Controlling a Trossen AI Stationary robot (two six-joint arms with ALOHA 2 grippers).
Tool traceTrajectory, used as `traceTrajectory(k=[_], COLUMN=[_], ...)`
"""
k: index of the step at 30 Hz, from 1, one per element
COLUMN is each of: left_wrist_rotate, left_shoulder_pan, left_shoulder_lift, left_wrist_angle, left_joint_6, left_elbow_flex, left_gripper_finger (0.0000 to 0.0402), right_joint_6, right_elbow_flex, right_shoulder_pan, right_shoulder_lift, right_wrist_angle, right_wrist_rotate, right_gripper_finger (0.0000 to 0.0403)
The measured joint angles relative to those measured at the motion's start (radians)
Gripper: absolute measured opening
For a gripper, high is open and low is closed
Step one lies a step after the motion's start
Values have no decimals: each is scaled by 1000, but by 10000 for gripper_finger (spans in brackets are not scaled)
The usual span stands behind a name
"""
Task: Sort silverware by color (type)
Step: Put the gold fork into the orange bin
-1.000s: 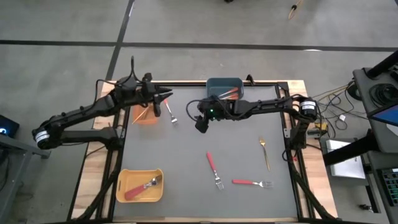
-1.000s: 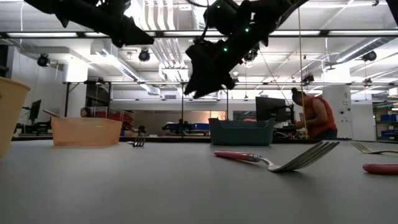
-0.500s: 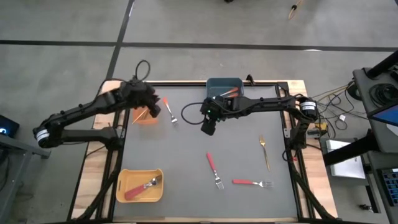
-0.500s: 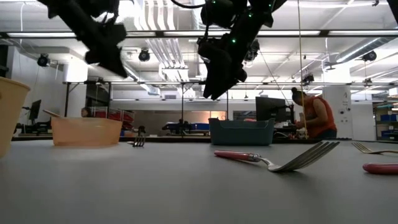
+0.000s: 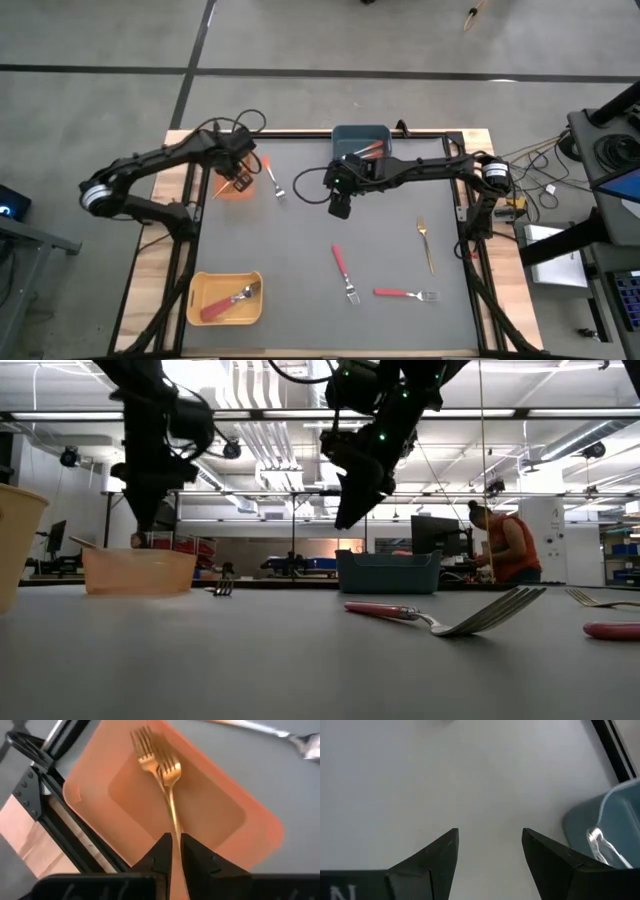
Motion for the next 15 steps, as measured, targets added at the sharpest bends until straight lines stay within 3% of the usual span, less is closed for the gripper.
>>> traceTrajectory(k=[7, 15], left_wrist_rotate=[64, 74], left_shoulder_pan=[38, 39], left_shoulder_lift=[80, 108], left_wrist_angle=[12, 11], left_joint_6=[17, 12], left_elbow_flex=[-3, -4], left_gripper_finger=[46, 98], right_joint_6=[17, -9], right_elbow_flex=[-57, -89], right_shoulder_pan=[0, 0], right_shoulder_lift=[0, 0], right_wrist_angle=[1, 93], right_wrist_rotate=[86, 92], right_gripper_finger=[210, 210])
